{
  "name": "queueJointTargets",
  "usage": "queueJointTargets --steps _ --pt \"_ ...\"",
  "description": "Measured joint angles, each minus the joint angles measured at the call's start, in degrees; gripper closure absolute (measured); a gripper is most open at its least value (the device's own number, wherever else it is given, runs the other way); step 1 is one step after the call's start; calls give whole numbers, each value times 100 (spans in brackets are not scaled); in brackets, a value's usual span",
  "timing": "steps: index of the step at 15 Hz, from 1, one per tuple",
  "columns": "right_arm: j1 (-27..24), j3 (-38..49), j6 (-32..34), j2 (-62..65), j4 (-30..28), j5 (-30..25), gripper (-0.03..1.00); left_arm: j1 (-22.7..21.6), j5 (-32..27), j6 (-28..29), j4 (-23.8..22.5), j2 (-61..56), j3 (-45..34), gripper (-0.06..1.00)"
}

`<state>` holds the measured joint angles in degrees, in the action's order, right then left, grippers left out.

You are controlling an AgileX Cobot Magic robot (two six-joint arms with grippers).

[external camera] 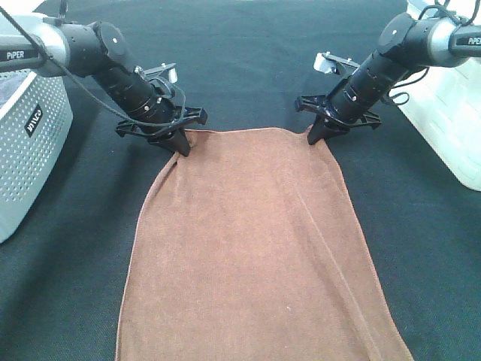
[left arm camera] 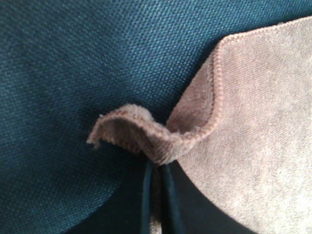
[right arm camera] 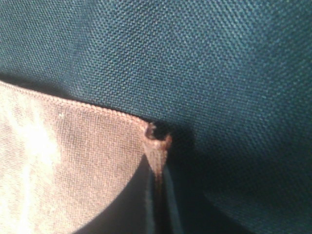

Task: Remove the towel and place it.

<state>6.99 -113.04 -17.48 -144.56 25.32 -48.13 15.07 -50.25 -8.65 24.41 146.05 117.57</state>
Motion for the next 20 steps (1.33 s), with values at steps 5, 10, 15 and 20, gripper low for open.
queueJointTargets --steps 5,10,15,20 --pt "57 -859 0 -155 -665 -332 97 17 -327 223 -705 63 607 92" --pt "57 -1982 0 -166 -796 -298 97 17 -195 281 -922 63 1272 92" --pt "57 -2143 -11 -166 -865 309 97 17 533 281 -1008 63 1432 92" --pt "57 -2143 -29 -166 -865 1060 97 17 1409 281 -1106 63 1432 92"
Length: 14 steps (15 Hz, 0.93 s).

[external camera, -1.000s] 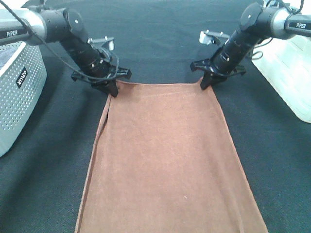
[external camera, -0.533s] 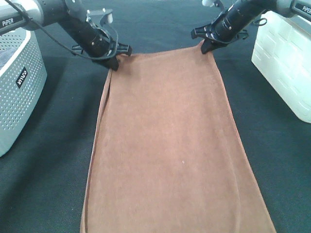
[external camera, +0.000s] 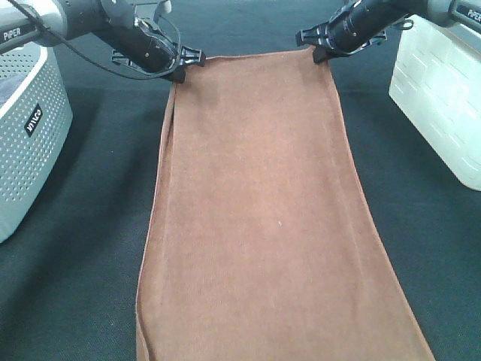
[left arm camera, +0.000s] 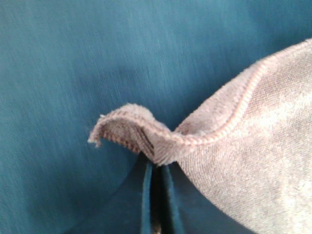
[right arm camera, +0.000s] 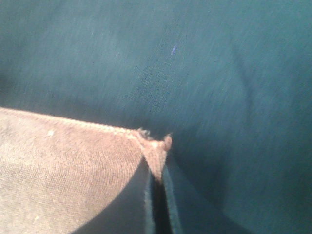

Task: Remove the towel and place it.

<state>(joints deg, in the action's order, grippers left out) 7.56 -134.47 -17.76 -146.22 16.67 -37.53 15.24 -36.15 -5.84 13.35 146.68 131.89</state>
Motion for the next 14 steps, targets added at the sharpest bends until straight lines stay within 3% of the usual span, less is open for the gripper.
queueJointTargets --steps 14 --pt "0 -11 -103 -464 115 1014 97 0 1312 -149 -34 481 0 93"
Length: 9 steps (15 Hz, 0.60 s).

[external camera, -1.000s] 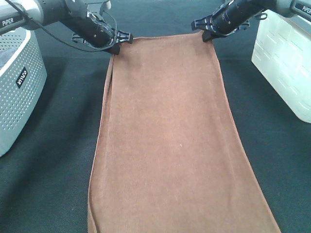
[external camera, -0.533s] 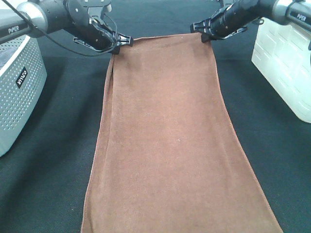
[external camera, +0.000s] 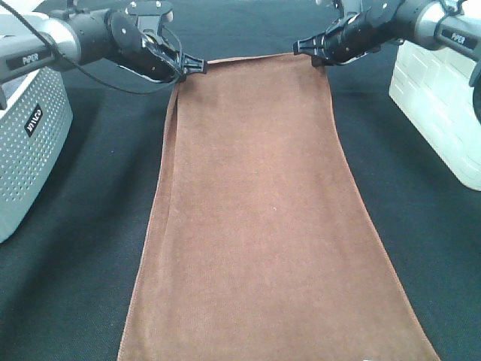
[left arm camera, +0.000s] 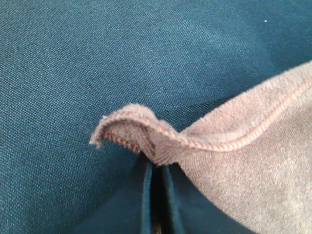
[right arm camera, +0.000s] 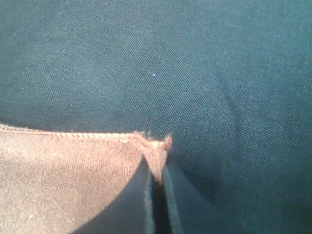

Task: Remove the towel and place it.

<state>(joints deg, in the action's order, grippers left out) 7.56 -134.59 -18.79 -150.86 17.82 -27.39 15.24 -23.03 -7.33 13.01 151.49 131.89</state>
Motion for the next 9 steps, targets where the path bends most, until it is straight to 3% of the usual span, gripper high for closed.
queueJointTargets --steps 9 --pt "0 0 0 -498 195 344 97 0 590 -23 92 378 0 92"
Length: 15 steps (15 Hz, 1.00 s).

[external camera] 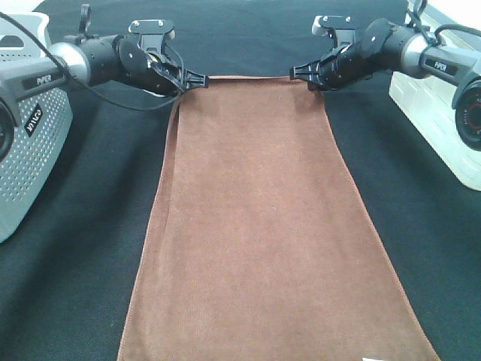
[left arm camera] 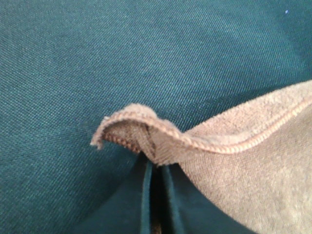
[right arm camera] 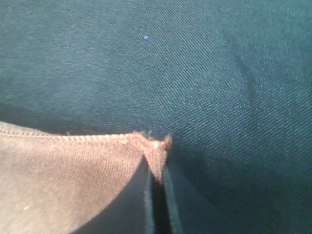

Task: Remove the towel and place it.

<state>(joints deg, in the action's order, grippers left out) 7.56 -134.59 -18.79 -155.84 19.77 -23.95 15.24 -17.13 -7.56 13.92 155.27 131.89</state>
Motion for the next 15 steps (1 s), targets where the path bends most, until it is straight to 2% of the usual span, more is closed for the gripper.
queueJointTargets --steps 4,6,7,8,10,11,12,13,15 --pt "0 0 0 -6 178 206 95 0 178 -6 115 143 0 90" --pt "0 0 0 -6 286 298 84 0 281 -6 201 183 0 86" --pt "0 0 0 -6 286 298 84 0 281 -6 201 183 0 86" --pt "0 0 0 -29 372 395 65 0 332 -11 212 223 0 74" --pt "0 0 0 -132 458 464 46 0 372 -11 212 223 0 56" --pt "-6 0 0 -189 464 464 42 0 384 -17 212 223 0 47" --pt "-6 0 0 -189 464 464 42 0 384 -17 212 223 0 47" --pt "-17 0 0 -218 464 441 40 0 384 -17 212 223 0 40" --pt "-74 0 0 -223 487 407 39 0 401 -17 212 223 0 32"
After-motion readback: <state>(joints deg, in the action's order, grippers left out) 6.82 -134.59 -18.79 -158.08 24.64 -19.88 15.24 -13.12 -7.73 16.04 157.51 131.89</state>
